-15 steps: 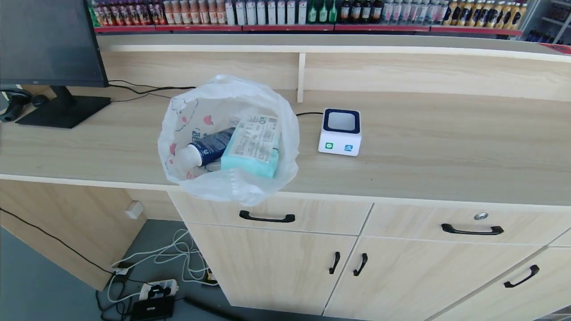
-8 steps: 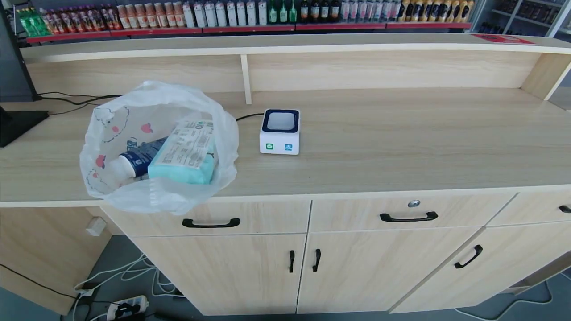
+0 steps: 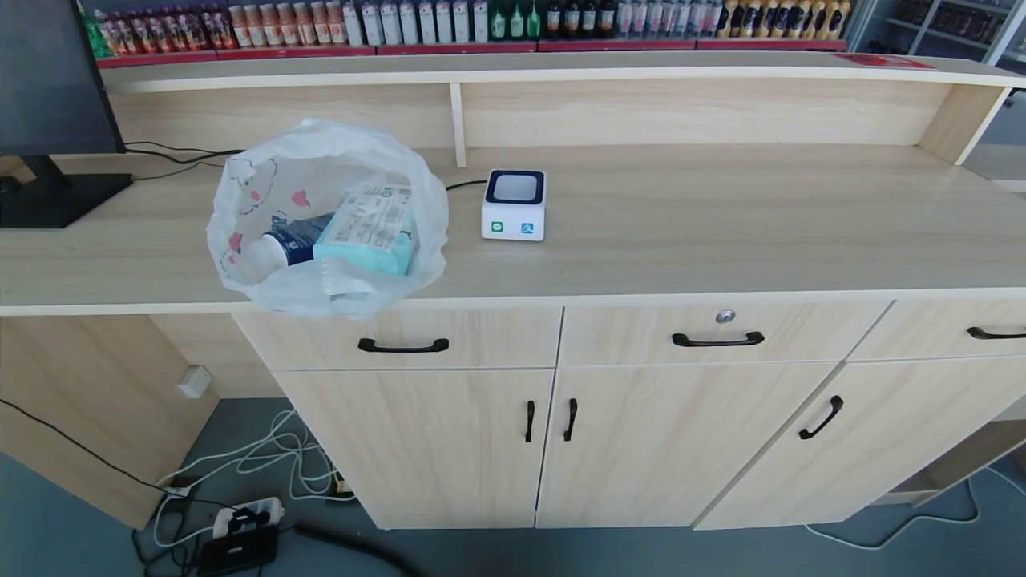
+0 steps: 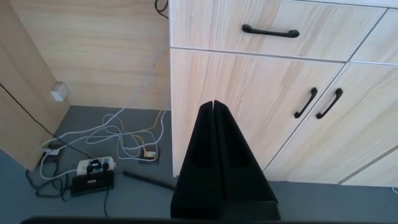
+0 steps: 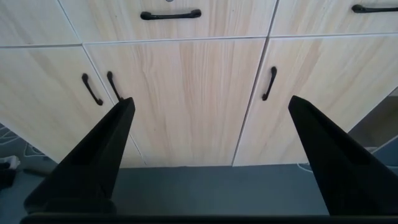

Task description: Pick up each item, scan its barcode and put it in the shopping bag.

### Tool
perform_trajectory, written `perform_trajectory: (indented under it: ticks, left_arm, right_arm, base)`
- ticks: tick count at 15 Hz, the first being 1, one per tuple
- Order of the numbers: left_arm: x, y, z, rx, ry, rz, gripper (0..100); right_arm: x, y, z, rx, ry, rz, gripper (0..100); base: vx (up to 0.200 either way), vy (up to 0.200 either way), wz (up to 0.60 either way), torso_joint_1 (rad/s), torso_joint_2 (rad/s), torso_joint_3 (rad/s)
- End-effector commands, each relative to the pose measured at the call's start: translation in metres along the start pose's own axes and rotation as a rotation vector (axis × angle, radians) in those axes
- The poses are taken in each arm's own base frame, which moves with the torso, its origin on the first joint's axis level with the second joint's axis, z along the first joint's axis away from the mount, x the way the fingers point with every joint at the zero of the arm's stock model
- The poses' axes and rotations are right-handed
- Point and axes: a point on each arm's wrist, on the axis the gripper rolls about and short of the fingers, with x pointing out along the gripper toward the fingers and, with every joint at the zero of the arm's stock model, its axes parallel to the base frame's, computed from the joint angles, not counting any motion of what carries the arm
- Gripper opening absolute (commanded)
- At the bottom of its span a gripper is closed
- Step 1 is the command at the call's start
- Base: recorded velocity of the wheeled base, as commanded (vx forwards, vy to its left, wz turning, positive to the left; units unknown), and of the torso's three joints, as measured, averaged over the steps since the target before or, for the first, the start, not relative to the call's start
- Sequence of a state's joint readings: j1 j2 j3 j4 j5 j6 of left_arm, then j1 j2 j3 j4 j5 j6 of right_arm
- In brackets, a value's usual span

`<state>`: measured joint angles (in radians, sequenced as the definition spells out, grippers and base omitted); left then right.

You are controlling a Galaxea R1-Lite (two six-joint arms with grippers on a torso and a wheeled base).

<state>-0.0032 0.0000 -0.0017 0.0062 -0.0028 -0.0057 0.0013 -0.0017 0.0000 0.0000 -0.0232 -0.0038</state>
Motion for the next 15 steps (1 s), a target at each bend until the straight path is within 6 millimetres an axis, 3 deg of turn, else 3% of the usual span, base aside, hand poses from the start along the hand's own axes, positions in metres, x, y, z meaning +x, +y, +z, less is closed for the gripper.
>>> perform_trajectory:
  ticks: [1,6,15]
  left_arm:
    - [0.0,0.0,0.0,0.0,0.0,0.0,0]
    - [0.0,0.0,0.0,0.0,0.0,0.0,0]
    - [0.0,0.0,0.0,0.001,0.0,0.0,0]
  right_arm:
    - [0.0001,0.0,0.0,-0.001,0.002,0.0,100]
    - [0.0001,0.0,0.0,-0.004,0.002,0.0,100]
    - [0.0001,0.0,0.0,0.001,0.002,0.0,100]
  base:
    - [-0.2,0.0,0.0,0.007,0.0,0.002]
    - [-0.2,0.0,0.0,0.0,0.0,0.002]
    - [0.0,0.0,0.0,0.0,0.0,0.0]
